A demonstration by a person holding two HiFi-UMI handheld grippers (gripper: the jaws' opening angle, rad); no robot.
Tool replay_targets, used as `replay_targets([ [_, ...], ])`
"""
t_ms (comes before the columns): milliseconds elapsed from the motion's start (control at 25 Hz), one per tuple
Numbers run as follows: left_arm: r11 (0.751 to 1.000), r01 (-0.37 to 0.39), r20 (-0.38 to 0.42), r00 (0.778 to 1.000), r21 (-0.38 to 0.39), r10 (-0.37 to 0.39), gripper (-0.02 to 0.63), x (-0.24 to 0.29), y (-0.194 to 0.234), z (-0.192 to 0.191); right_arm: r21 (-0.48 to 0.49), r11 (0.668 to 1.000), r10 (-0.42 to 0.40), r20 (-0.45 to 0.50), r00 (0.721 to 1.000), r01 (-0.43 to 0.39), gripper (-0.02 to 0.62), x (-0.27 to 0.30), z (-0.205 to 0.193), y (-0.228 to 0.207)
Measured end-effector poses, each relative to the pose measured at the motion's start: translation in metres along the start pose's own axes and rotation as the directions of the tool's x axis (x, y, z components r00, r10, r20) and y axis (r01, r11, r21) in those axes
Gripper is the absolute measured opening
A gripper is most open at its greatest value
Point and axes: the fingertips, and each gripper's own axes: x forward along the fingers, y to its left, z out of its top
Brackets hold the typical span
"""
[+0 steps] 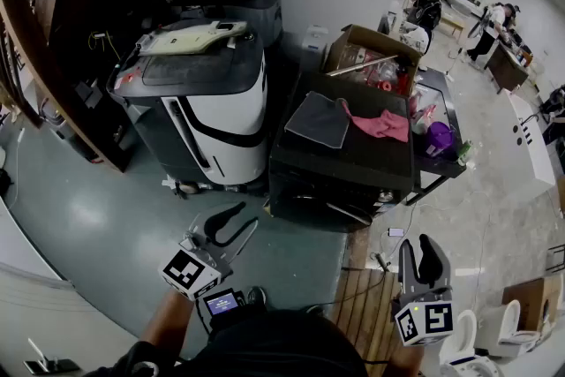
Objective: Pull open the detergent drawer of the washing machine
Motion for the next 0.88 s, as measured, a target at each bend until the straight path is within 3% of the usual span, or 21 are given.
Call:
replay_targets([
  [520,0.999,0.045,0.024,0.999,-0.021,-0.045,0.144,-0.015,0.036,-0.008,0.003,0.999,-0.052,-0.040,0.998,0.052,0.118,0.018,0.006,0.032],
  [880,0.995,0.073,0.057,0.996,-0.074,-0.069,0.144,-0.029,0.051,-0.025,0.013,1.000,0.016,-0.018,1.000,-0.016,0.118,0.037,0.020,0.080],
])
